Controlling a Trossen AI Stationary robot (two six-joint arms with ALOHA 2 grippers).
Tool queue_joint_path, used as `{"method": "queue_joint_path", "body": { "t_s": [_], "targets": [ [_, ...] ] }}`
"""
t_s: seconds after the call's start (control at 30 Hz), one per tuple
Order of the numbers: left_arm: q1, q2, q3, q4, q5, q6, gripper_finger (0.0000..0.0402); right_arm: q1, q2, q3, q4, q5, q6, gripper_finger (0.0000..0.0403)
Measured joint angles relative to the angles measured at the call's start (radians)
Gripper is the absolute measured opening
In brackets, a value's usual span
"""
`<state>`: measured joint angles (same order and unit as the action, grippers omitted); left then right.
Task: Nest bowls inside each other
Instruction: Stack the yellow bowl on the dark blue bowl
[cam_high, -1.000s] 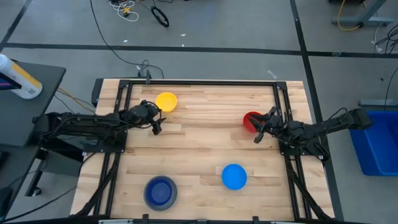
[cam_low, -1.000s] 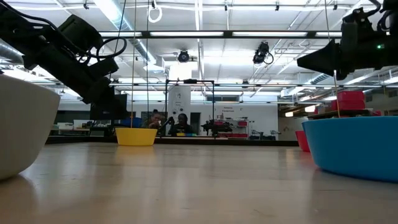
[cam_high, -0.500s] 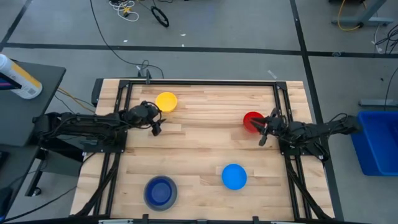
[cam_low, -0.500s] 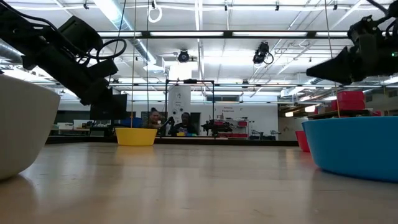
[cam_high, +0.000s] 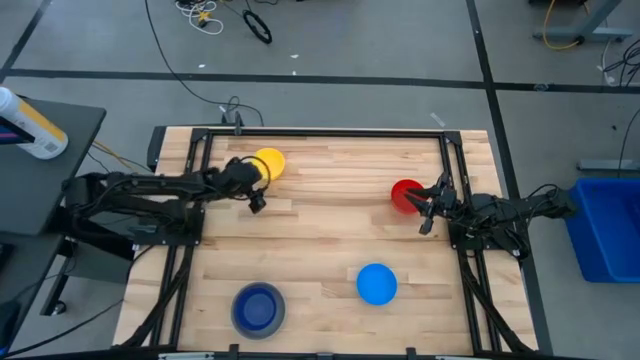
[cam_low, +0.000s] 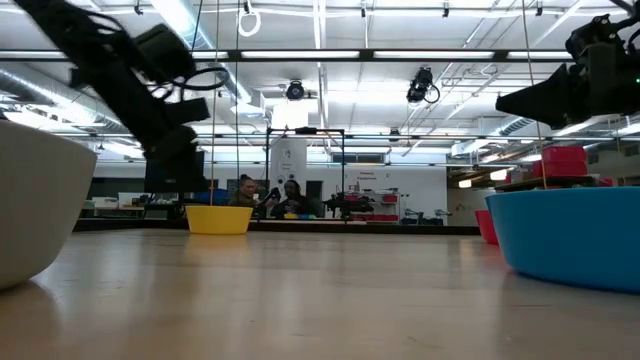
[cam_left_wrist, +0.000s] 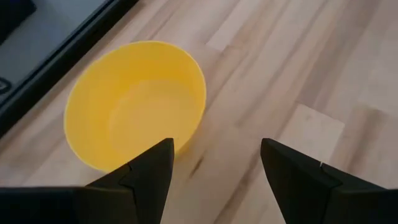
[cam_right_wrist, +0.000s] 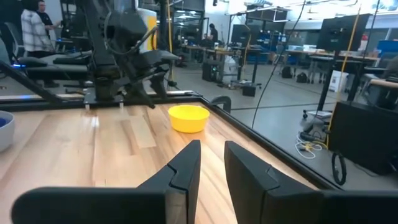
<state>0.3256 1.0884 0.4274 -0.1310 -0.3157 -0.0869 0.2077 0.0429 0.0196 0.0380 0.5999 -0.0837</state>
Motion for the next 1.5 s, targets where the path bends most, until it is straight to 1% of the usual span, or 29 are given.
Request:
{"method": "queue_joint_path", "body": {
  "t_s": [0.13,0.3,0.43,0.57,0.67,0.77,0.83,0.97,1.0,1.17,1.23,1.27,1.37,1.5],
  "targets": [
    [0.029,0.165,0.159,-0.12,-0.001,0.011,0.0249,0.0,0.0,0.001,0.0,-0.003,0.0,0.0082],
    [0.066,0.374,0.322,-0.228,0.051,0.029,0.0249,0.0,0.001,0.001,-0.001,-0.016,-0.002,0.008],
    [0.087,0.493,0.397,-0.254,0.055,0.051,0.0249,0.0,0.001,0.001,-0.002,-0.054,-0.001,0.0082],
    [0.102,0.554,0.427,-0.256,0.069,0.05,0.0249,0.0,0.002,0.002,-0.003,-0.081,0.008,0.0081],
    [0.104,0.561,0.428,-0.254,0.065,0.047,0.0234,0.0,0.002,0.002,-0.003,-0.094,0.01,0.008],
    [0.103,0.561,0.428,-0.256,0.046,0.048,0.0194,0.0,0.007,0.002,-0.003,-0.105,0.013,0.0082],
    [0.103,0.561,0.428,-0.262,0.03,0.05,0.0153,0.0,0.011,0.002,-0.003,-0.106,0.016,0.0082],
    [0.103,0.561,0.428,-0.277,0.017,0.069,0.0035,0.0,0.024,0.002,-0.003,-0.106,0.031,0.0081],
    [0.103,0.561,0.428,-0.277,0.017,0.072,0.0019,0.0,0.028,0.002,-0.003,-0.107,0.035,0.008],
    [0.1,0.56,0.428,-0.276,0.026,0.088,0.0007,0.0,0.044,0.002,-0.003,-0.107,0.052,0.0083],
    [0.085,0.55,0.428,-0.284,0.037,0.075,0.0006,0.0,0.05,0.002,-0.003,-0.107,0.054,0.0082],
    [0.069,0.541,0.427,-0.287,0.027,0.072,0.0006,0.0,0.054,0.002,-0.003,-0.107,0.054,0.0081],
    [-0.005,0.489,0.419,-0.3,-0.05,0.062,0.0006,0.0,0.062,0.002,-0.003,-0.106,0.061,0.008],
    [-0.147,0.381,0.419,-0.417,-0.149,-0.006,0.0006,0.0,0.071,0.002,-0.002,-0.107,0.081,0.0083]
  ]
}}
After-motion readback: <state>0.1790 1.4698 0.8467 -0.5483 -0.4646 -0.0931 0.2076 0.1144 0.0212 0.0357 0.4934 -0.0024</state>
